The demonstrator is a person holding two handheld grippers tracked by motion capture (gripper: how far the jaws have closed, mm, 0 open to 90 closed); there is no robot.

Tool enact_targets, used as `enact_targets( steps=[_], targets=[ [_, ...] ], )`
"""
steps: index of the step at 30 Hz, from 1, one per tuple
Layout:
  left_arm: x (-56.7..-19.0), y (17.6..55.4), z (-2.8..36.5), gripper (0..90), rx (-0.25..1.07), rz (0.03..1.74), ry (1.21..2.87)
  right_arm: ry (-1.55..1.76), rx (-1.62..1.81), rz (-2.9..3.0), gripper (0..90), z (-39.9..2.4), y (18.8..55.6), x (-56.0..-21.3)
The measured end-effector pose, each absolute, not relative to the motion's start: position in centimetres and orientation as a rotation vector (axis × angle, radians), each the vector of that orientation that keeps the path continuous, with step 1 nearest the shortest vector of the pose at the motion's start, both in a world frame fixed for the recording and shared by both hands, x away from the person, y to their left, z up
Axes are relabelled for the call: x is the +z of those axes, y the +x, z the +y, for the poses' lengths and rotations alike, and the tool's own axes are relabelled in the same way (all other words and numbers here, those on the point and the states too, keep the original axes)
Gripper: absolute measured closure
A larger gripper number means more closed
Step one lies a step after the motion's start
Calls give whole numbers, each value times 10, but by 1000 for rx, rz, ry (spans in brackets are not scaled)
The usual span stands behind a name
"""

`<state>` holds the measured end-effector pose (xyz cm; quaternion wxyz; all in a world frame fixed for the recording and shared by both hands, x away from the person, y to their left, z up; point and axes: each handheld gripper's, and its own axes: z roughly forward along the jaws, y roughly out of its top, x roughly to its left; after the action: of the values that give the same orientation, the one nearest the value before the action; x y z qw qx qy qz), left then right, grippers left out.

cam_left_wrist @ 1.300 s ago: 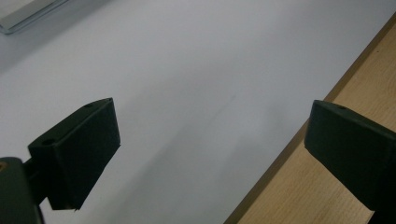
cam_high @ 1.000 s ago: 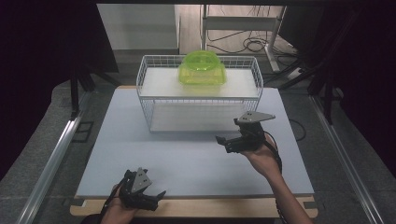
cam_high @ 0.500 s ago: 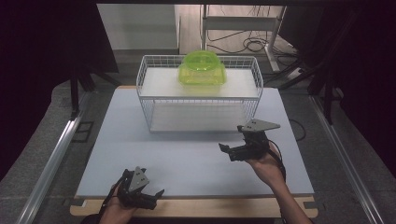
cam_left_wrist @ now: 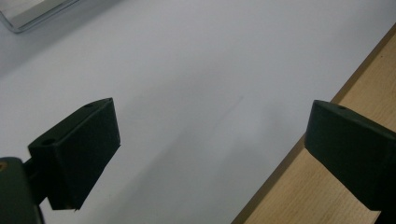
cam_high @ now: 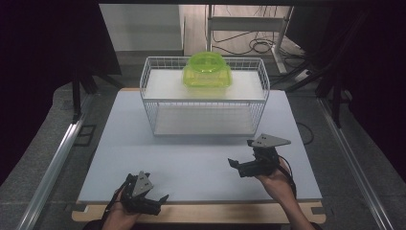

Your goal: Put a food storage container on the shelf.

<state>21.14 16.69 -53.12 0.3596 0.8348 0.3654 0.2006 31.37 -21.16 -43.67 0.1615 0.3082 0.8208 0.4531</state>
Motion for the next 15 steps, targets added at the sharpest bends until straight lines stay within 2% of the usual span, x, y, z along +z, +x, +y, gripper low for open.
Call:
enact_targets(
  steps=[15],
  targets=[
    [-532,212,167,34,515,947,2154,893,1269,2335,13,-226,298,-447]
  ],
)
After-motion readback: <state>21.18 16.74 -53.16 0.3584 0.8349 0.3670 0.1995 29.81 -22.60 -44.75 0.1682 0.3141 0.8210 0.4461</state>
